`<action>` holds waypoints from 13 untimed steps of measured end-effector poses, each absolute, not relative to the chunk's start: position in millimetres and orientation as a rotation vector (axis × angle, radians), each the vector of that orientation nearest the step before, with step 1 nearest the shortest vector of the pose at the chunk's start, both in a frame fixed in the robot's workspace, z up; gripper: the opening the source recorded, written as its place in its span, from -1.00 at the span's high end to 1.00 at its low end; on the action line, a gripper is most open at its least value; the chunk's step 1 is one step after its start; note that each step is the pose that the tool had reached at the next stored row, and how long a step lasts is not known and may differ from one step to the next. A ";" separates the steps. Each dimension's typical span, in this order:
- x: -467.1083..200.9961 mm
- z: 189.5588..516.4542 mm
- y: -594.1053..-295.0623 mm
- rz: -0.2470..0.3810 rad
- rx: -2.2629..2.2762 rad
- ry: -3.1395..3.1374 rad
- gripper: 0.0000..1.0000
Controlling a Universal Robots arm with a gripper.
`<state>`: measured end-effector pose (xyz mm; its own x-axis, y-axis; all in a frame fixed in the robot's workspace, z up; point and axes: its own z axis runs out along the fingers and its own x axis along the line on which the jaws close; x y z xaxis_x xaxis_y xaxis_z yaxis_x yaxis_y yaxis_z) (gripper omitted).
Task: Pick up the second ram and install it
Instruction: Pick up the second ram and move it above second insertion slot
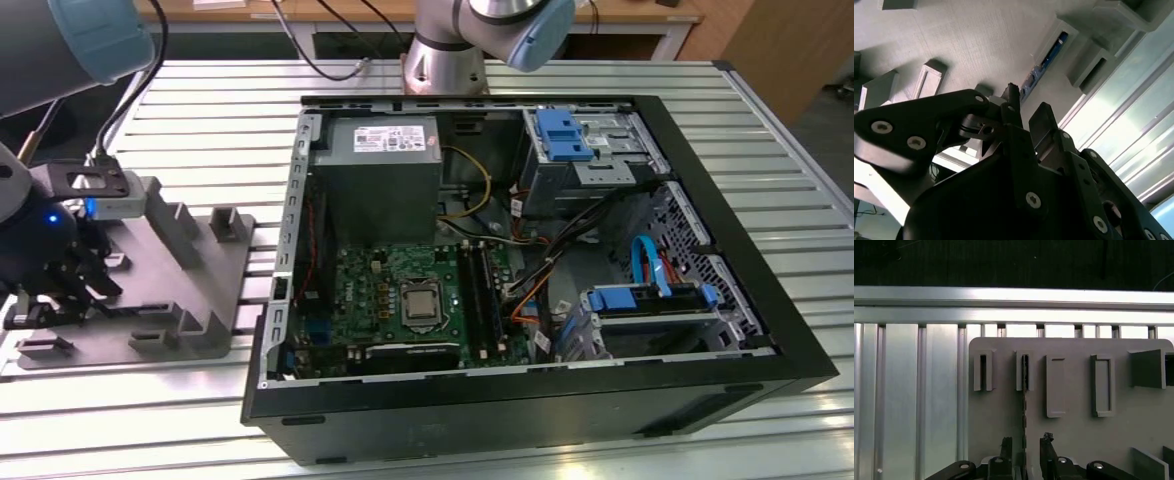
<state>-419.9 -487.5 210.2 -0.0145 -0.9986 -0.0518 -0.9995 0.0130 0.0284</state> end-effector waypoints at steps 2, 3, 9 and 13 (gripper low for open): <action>-420.5 207.6 -487.5 0.088 -2.194 2.224 0.29; -420.5 206.1 -487.5 0.088 -2.194 2.224 0.29; -422.0 196.1 -487.5 0.088 -2.194 2.224 0.29; -422.5 192.4 -487.5 0.088 -2.194 2.224 0.29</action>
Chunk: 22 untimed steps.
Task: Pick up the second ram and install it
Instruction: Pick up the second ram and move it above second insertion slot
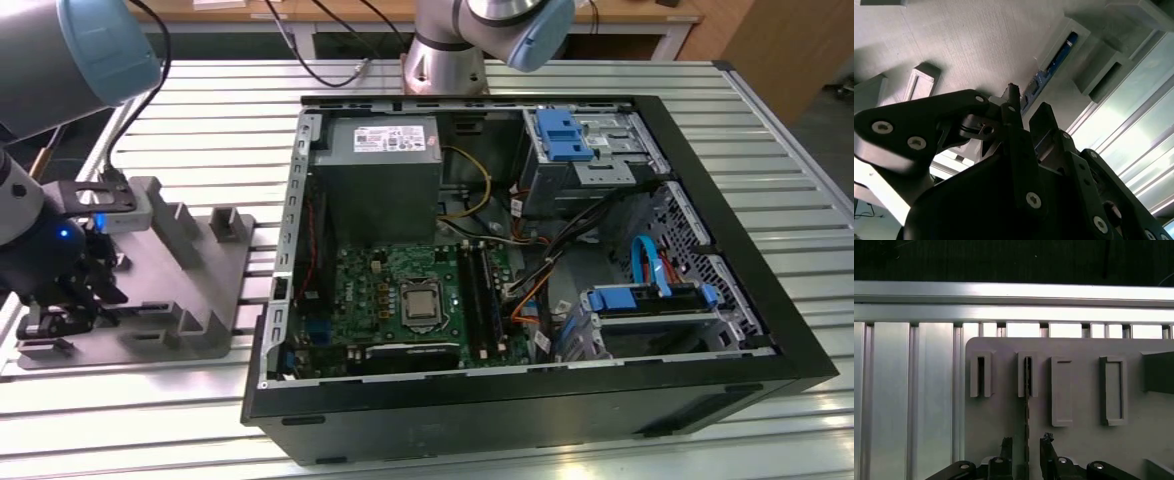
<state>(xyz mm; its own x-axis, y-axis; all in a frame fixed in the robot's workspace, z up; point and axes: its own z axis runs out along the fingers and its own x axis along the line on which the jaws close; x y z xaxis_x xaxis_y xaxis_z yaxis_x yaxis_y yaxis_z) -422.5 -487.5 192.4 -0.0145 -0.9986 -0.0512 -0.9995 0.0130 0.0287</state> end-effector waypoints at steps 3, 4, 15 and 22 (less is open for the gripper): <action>-422.6 192.2 -487.5 0.088 -2.194 2.224 0.29; -422.6 192.0 -487.5 0.088 -2.194 2.224 0.29; -422.9 191.1 -487.5 0.088 -2.194 2.224 0.73; -423.1 190.4 -487.5 0.088 -2.194 2.224 0.73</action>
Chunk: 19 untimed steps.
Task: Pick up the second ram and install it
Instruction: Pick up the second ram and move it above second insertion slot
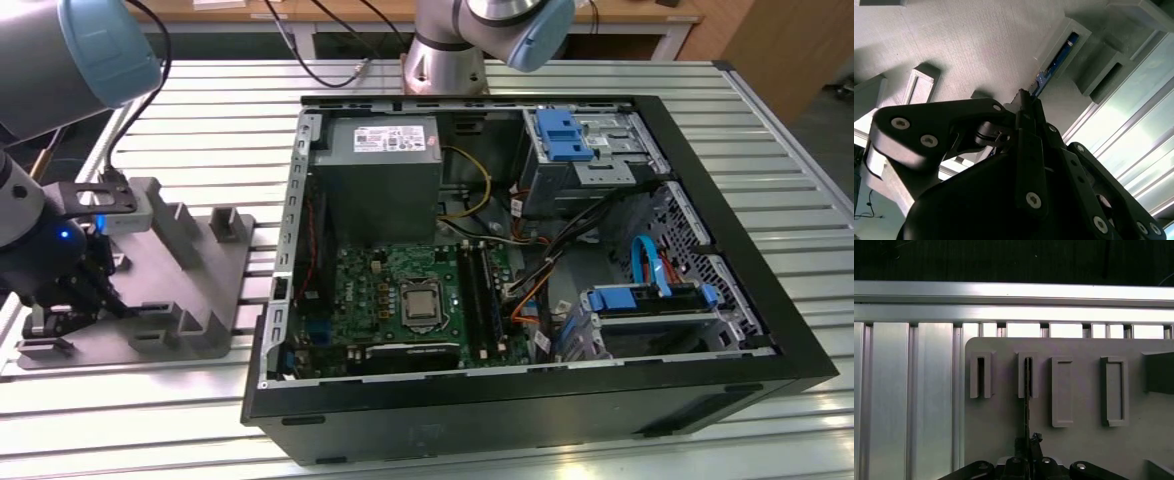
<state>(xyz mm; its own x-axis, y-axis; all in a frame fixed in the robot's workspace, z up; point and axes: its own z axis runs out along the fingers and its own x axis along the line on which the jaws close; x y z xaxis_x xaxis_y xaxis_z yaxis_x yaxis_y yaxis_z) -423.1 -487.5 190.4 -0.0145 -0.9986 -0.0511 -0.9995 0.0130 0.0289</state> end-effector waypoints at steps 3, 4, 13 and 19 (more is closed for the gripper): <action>-423.1 190.2 -487.5 0.088 -2.194 2.224 0.73; -423.2 190.1 -487.5 0.088 -2.194 2.224 0.73; -423.4 189.3 -487.5 0.088 -2.194 2.224 0.73; -423.4 191.9 -487.4 0.088 -2.193 2.223 0.73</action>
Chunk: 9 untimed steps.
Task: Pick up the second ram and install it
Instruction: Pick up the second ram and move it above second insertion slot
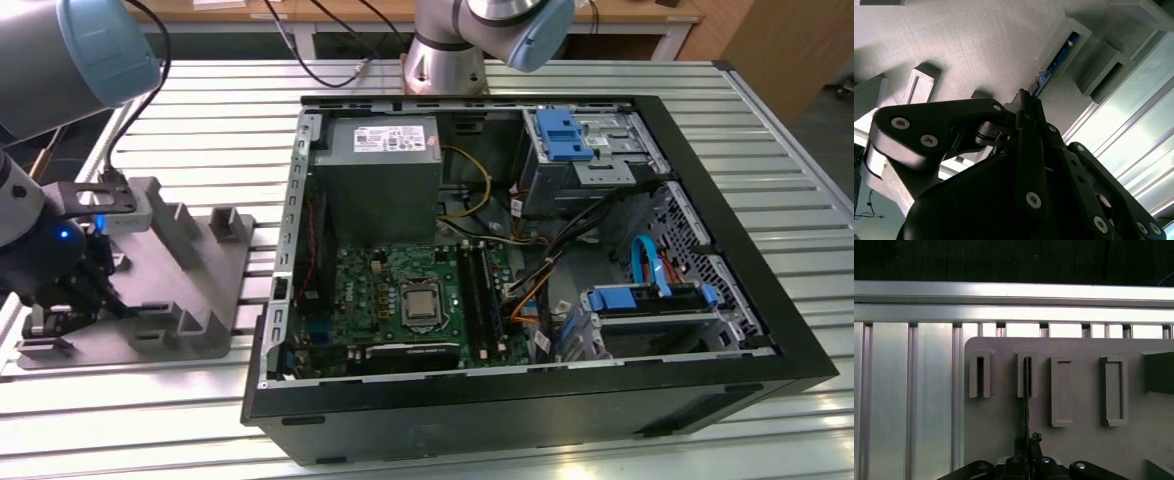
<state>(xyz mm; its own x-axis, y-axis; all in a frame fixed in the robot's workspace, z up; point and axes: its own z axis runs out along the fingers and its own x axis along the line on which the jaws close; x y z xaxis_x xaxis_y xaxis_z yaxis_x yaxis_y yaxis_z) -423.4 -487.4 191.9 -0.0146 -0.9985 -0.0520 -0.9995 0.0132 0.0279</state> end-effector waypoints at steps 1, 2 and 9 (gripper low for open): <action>-423.5 193.8 -487.4 0.088 -2.194 2.224 0.73; -423.4 194.8 -487.4 0.088 -2.194 2.224 0.73; -423.4 199.8 -487.5 0.088 -2.194 2.224 0.73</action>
<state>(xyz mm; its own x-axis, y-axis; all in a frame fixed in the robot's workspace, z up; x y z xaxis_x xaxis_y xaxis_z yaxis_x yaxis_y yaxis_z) -423.4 -487.5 199.8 -0.0145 -0.9986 -0.0513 -0.9995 0.0131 0.0287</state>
